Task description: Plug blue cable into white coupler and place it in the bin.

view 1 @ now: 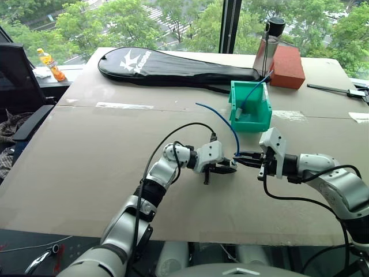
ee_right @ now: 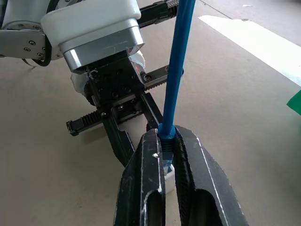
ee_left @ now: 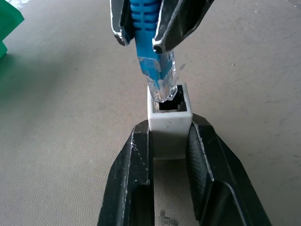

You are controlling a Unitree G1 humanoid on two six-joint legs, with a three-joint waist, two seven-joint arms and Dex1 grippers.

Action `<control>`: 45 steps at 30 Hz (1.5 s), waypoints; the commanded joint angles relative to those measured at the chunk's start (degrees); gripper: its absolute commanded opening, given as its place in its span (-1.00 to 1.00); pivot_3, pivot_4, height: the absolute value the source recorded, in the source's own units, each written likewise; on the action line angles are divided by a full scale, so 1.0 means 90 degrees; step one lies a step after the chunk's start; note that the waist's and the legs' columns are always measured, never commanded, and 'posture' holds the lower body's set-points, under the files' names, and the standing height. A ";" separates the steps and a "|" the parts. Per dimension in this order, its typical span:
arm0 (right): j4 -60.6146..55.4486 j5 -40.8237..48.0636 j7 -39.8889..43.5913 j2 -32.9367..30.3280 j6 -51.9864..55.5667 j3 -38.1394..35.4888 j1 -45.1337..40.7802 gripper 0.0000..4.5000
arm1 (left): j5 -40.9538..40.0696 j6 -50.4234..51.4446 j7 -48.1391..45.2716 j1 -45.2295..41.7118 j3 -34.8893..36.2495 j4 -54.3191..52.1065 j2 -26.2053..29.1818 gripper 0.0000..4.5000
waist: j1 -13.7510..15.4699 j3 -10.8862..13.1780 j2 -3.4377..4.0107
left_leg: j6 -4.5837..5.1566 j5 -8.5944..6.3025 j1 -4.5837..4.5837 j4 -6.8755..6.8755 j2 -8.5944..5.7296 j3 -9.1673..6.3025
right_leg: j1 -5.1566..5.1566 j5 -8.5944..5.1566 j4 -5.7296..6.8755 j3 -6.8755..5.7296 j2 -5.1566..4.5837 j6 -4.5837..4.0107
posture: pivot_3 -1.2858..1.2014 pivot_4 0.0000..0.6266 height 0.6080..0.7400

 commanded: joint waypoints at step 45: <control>0.2186 -0.1781 0.2776 0.0062 -0.1399 0.0867 -0.0945 -1.00 | -0.0144 0.0229 -0.0034 0.0232 -0.0102 -0.0535 0.0214 -0.85 | -0.0011 -0.0006 0.0007 | -0.0002 0.0001 0.0013 0.0000 0.0000 0.0005 | 0.0005 0.0000 0.0004 0.0001 0.0004 -0.0001 | 0.03 -0.52 1.00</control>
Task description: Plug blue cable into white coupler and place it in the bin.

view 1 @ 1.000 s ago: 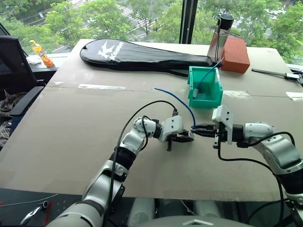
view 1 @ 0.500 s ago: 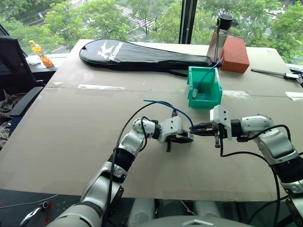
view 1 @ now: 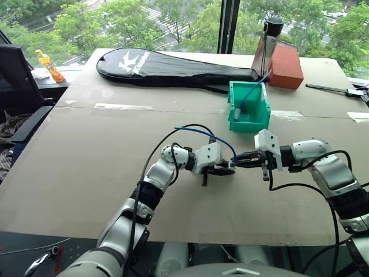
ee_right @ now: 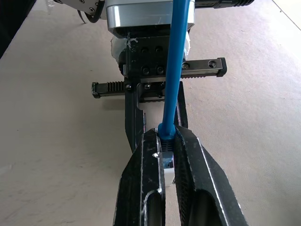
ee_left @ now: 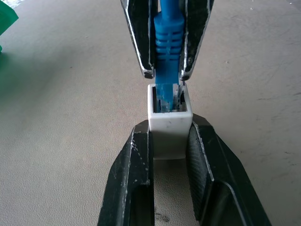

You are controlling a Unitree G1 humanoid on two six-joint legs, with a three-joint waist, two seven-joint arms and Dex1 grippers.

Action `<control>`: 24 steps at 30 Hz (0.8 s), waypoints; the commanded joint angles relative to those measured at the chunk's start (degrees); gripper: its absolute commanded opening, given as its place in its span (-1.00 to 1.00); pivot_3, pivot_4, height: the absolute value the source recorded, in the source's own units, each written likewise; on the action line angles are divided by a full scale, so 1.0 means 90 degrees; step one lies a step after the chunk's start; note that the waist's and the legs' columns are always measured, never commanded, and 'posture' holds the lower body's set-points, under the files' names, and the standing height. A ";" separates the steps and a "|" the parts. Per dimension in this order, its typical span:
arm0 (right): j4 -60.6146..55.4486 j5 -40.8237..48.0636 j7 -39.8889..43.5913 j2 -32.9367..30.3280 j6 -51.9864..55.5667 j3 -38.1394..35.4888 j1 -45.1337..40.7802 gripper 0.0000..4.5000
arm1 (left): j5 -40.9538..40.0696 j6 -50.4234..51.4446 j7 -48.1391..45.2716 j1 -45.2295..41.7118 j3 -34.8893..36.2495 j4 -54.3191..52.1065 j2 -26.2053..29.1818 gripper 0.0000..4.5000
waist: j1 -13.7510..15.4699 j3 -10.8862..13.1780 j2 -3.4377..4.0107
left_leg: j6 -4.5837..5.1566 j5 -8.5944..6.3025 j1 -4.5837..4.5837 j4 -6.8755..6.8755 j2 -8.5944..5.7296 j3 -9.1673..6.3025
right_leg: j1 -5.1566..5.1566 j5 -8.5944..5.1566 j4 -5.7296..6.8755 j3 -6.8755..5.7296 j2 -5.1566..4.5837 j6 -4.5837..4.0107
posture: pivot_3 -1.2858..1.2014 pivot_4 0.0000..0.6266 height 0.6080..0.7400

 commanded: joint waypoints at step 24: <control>-0.2955 0.1147 -0.1901 0.0094 0.1733 -0.2399 0.1199 0.05 | -0.1105 0.1533 0.0305 0.0308 0.0610 -0.1373 0.0087 -0.85 | 0.0043 -0.0006 0.0014 | -0.0003 0.0001 -0.0016 -0.0001 0.0011 -0.0011 | -0.0006 0.0000 0.0000 -0.0009 -0.0012 0.0001 | 0.03 -0.52 1.00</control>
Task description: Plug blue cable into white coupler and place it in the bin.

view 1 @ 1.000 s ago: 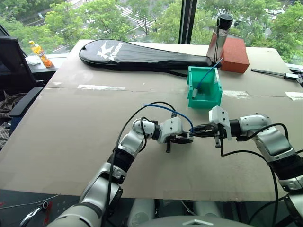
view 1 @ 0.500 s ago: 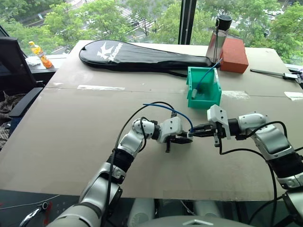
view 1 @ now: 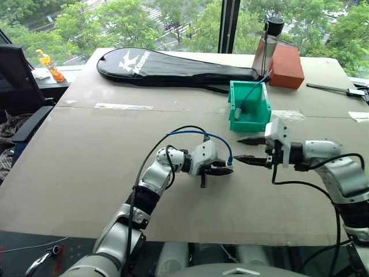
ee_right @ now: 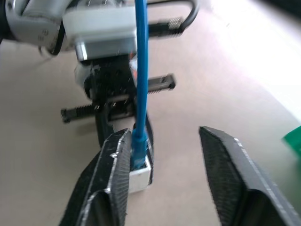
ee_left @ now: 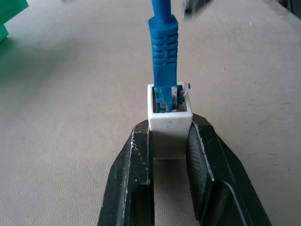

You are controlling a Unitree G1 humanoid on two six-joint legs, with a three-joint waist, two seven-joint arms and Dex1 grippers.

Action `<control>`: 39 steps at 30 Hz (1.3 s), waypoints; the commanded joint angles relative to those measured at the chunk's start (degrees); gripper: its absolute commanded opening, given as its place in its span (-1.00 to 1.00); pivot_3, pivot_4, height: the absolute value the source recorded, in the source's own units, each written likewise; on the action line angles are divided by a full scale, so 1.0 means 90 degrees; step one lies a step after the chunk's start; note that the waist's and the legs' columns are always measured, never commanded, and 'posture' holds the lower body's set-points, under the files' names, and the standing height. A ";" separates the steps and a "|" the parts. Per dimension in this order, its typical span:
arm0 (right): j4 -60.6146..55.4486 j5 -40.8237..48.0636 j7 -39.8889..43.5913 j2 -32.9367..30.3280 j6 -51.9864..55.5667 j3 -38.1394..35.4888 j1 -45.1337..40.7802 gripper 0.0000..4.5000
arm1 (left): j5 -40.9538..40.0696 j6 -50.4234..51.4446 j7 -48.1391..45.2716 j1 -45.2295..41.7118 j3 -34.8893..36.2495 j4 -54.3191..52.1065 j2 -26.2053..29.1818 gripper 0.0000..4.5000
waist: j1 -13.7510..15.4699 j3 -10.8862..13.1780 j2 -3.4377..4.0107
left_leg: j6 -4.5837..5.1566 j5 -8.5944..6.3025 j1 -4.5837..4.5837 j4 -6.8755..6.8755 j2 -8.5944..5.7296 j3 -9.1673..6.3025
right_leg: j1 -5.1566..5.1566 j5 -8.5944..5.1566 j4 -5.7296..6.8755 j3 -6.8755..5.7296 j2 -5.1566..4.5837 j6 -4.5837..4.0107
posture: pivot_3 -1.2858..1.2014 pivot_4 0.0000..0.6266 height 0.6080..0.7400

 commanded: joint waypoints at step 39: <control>-0.4491 -0.0812 -0.4998 0.1667 -0.0672 -0.0668 0.5246 0.08 | -0.0356 0.2868 0.3776 -0.6168 0.2598 0.6263 -0.2171 0.99 | -0.0012 0.0019 -0.0034 | 0.0000 -0.0001 -0.0004 -0.0008 -0.0033 -0.0045 | 0.0023 -0.0016 -0.0032 -0.0014 0.0016 0.0020 | 0.03 -0.52 1.00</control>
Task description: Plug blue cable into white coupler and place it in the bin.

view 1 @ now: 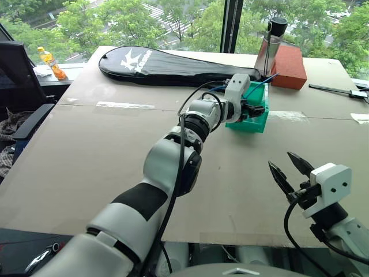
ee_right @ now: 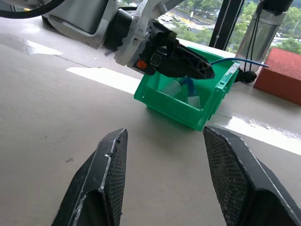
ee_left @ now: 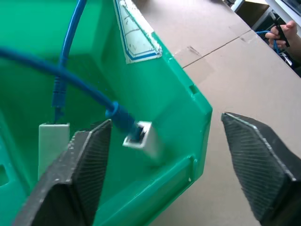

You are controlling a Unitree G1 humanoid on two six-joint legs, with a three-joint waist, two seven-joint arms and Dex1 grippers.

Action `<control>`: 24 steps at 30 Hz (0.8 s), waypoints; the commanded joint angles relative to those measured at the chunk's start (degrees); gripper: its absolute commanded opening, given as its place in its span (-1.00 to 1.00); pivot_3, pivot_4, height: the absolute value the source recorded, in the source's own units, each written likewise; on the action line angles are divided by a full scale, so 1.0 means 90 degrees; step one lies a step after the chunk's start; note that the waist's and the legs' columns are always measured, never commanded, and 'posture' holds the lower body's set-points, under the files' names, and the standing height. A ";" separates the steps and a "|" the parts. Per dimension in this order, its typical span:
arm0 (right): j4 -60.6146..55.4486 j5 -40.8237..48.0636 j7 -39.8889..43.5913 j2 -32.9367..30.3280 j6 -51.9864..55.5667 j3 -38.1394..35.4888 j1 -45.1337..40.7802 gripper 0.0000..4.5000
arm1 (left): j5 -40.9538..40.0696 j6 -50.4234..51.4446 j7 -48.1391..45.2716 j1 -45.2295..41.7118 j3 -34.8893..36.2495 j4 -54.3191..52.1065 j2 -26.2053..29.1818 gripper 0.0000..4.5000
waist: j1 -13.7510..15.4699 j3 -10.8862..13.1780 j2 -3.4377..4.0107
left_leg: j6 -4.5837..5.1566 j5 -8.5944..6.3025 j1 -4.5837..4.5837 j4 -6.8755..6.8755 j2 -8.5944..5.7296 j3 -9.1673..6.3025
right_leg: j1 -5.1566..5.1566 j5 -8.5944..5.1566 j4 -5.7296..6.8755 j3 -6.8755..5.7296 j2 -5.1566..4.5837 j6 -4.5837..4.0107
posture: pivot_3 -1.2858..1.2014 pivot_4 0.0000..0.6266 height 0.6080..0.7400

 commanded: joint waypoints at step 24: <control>0.0817 0.1463 0.1565 -0.0716 -0.0042 -0.1985 -0.0339 0.98 | -0.1162 0.0975 -0.2615 0.7697 0.0181 -0.9937 0.3511 1.00 | -0.0048 -0.0007 0.0015 | -0.0023 0.0012 0.0046 0.0003 0.0014 -0.0004 | 0.0011 -0.0009 0.0038 0.0068 -0.0013 -0.0034 | 0.03 -0.52 1.00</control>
